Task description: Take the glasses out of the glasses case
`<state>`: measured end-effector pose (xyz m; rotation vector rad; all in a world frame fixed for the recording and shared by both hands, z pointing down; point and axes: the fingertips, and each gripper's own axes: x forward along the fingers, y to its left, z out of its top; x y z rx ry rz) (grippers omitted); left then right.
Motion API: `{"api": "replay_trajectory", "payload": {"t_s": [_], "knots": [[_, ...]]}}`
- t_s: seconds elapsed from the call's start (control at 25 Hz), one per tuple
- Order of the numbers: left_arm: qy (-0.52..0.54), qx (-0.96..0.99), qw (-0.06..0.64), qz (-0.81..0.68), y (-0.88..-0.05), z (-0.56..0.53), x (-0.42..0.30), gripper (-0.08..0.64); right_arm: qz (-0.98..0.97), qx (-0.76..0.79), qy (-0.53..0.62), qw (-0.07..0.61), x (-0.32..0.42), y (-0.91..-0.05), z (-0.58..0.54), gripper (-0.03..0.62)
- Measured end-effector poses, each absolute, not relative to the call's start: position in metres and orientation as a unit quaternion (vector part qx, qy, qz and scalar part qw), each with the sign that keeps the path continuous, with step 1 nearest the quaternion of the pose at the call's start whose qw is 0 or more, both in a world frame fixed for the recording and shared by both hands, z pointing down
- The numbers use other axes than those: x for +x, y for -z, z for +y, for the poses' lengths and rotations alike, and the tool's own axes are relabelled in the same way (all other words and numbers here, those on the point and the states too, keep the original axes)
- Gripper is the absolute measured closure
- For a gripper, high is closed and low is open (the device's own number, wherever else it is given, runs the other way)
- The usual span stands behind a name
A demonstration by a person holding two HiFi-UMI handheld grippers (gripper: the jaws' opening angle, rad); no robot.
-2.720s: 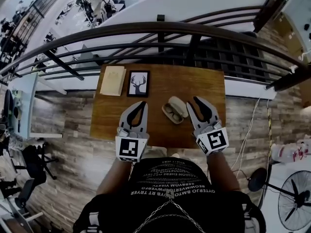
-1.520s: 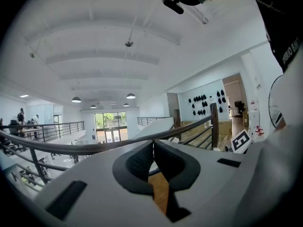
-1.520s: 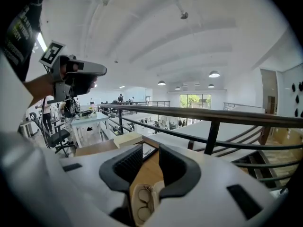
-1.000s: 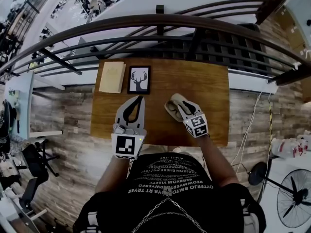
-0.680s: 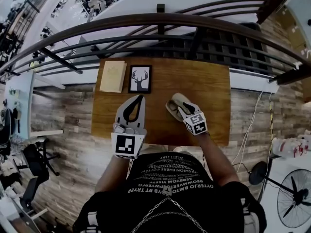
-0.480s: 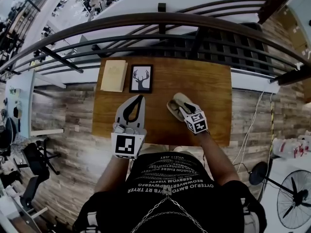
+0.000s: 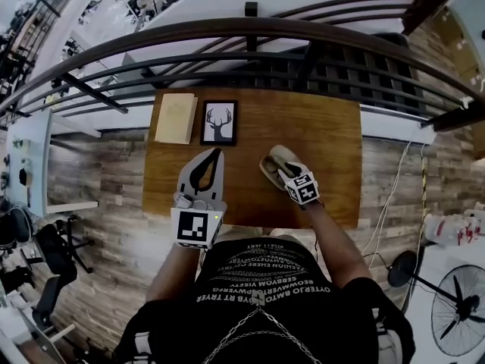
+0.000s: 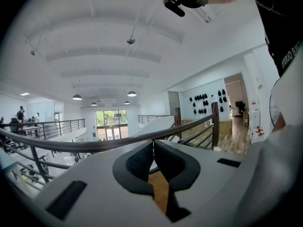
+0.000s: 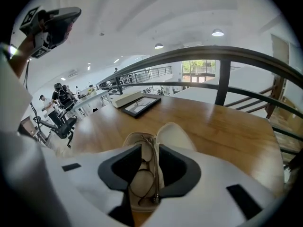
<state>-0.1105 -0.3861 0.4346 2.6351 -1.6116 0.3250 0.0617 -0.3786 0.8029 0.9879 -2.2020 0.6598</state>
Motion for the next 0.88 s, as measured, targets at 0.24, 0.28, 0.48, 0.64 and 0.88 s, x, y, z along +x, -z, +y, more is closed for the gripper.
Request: {"api": "replay_trajectory", "payload": {"t_s": [0.24,0.28,0.48,0.64,0.88], "knots": [[-0.11,0.85,0.019,-0.515,-0.44,-0.391,-0.111,0.531,-0.828,0.372,-0.259,0.33,0.062,-0.822,-0.381,0.469],[-0.11,0.85,0.02,-0.514,-0.441,-0.392,-0.111,0.531,-0.827,0.371,-0.26,0.332,0.061,-0.825,-0.381,0.469],[-0.116,0.849,0.02,-0.515,-0.44,-0.395,-0.113,0.532,-0.825,0.362,-0.262,0.347,0.059,-0.834,-0.379,0.469],[-0.121,0.847,0.024,-0.518,-0.443,-0.396,-0.119,0.532,-0.823,0.357,-0.261,0.356,0.055,-0.842,-0.379,0.469],[-0.125,0.845,0.026,-0.519,-0.447,-0.398,-0.124,0.532,-0.817,0.355,-0.266,0.368,0.052,-0.849,-0.38,0.473]]}}
